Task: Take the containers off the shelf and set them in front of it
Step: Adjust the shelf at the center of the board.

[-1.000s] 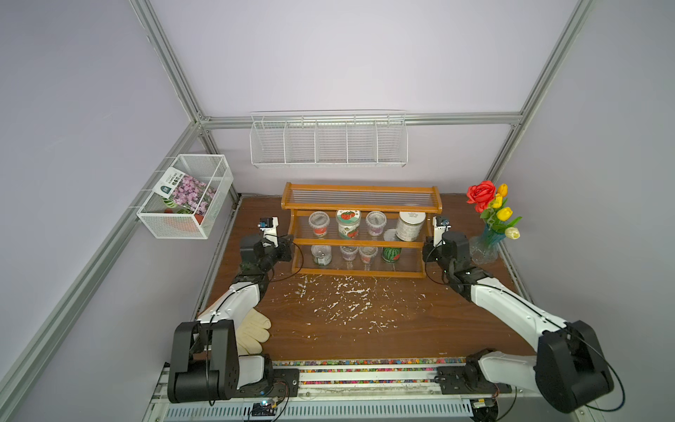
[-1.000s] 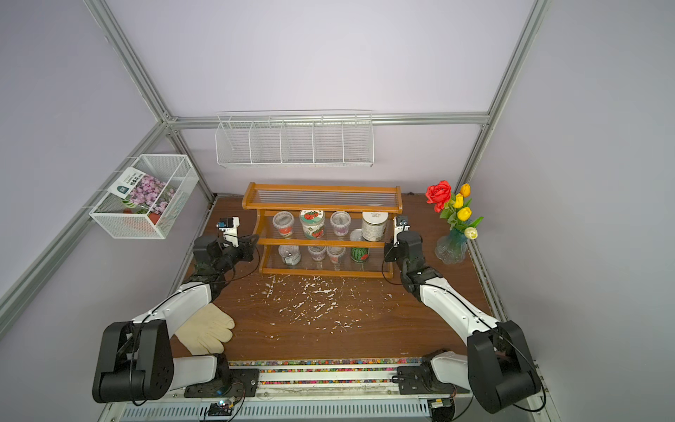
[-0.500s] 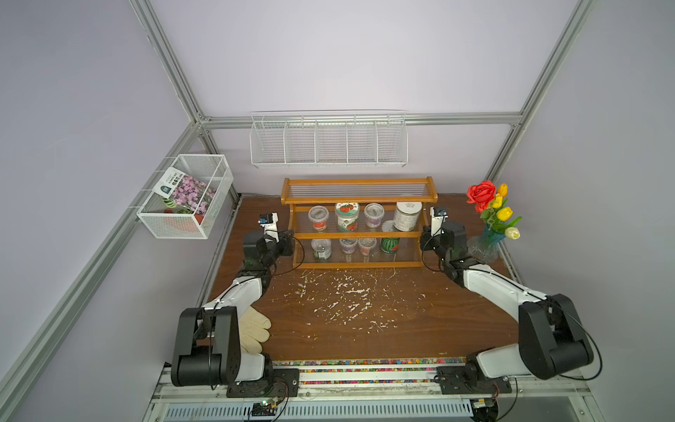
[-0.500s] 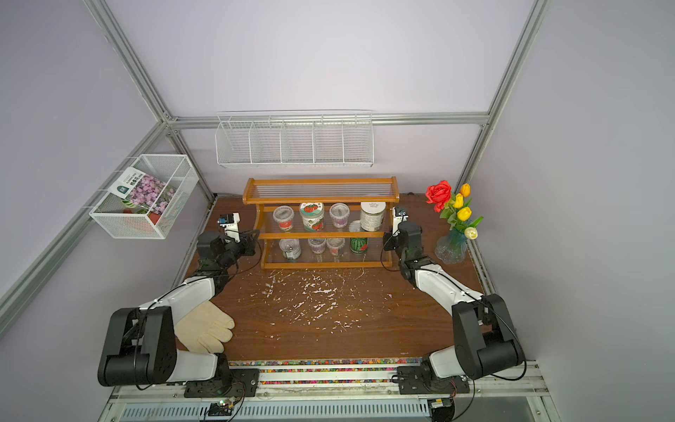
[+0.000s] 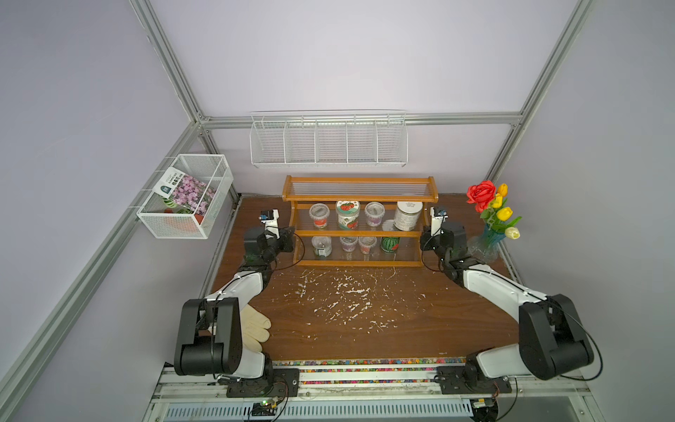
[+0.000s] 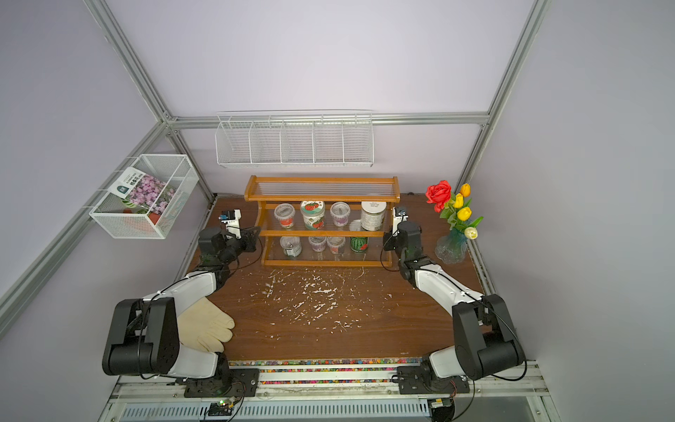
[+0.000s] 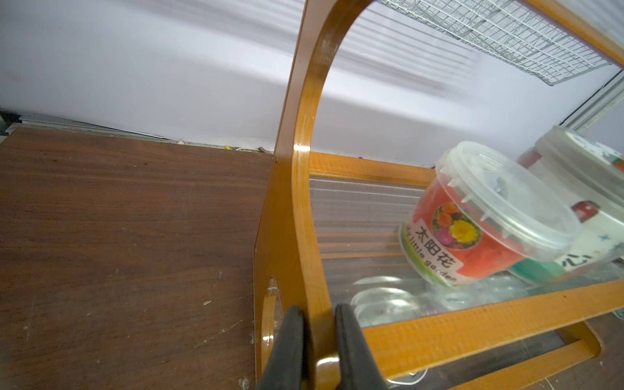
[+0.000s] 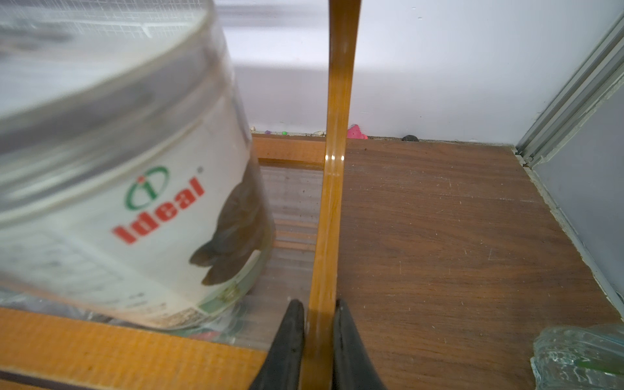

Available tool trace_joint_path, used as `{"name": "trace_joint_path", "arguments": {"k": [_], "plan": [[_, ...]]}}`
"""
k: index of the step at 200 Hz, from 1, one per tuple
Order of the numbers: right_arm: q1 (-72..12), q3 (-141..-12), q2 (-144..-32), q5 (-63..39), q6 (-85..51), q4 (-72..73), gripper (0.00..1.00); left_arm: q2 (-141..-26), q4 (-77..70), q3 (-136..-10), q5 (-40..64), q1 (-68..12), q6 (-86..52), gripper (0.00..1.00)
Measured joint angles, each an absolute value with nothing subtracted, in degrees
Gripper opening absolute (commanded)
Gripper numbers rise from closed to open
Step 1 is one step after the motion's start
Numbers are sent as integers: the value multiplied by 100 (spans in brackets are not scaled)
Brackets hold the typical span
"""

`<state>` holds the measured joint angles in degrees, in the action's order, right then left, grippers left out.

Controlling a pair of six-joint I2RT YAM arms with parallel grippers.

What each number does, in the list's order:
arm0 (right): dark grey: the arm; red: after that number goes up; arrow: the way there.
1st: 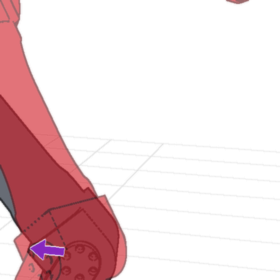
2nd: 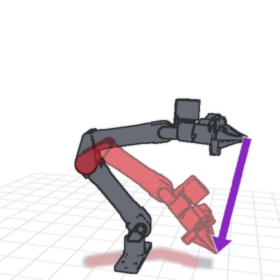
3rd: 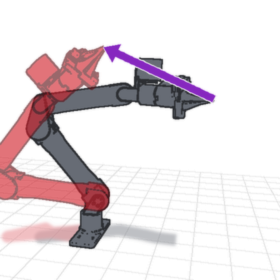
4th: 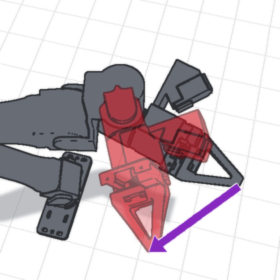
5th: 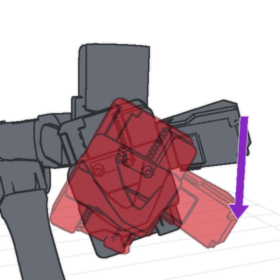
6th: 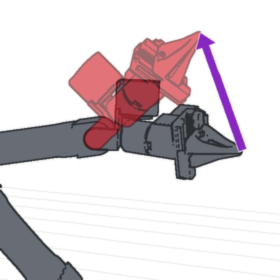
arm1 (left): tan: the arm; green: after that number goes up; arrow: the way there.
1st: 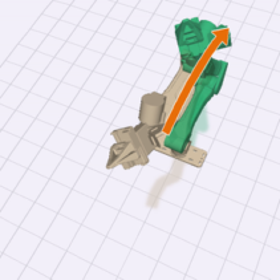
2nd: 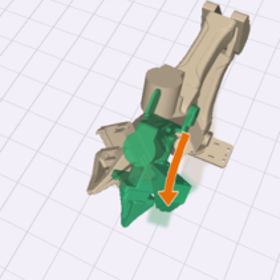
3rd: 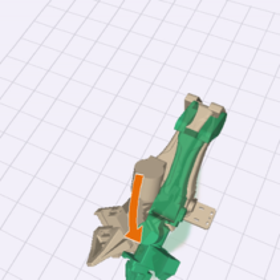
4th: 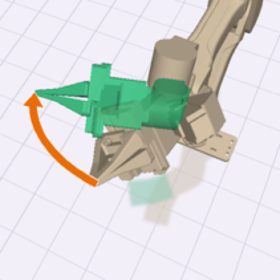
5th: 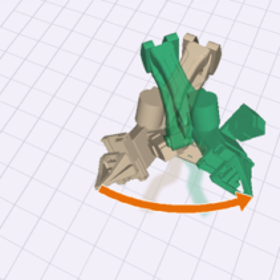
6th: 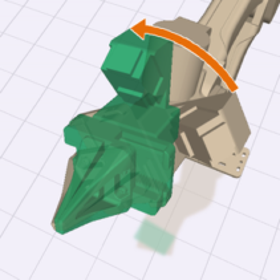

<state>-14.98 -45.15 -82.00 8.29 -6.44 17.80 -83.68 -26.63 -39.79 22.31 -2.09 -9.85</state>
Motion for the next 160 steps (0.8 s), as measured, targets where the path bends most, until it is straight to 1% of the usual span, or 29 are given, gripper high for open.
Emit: {"name": "trace_joint_path", "arguments": {"k": [27, 48, 71, 103, 131, 150, 153, 160], "plan": [[-1507, -4515, -7966, 816, -344, 1584, 34, -8353, -2571, -3981, 2462, -148, -1022, 35], [-1544, -4515, -7625, 810, -172, 1553, 44, -8256, -2379, -3981, 2580, -102, -1031, 44], [-1551, -4510, -7295, 810, -64, 1479, 48, -8012, -2176, -3981, 2641, -75, -1022, 51], [-1527, -4416, -6840, 685, 12, 1070, 57, -7531, -1820, -3981, 2683, -75, -941, 64], [-1496, -4403, -6281, 167, 104, 423, 67, -6862, -1398, -3979, 2659, -104, -729, 74], [-1496, -4403, -5841, -425, 110, 60, 72, -6392, -1059, -3979, 2615, -307, -462, 80], [-1496, -4403, -5758, -548, 78, 12, 74, -6331, -1017, -3979, 2617, -349, -419, 80], [-1496, -4403, -5621, -781, 34, -69, 83, -6204, -921, -3979, 2617, -456, -346, 83]]}}
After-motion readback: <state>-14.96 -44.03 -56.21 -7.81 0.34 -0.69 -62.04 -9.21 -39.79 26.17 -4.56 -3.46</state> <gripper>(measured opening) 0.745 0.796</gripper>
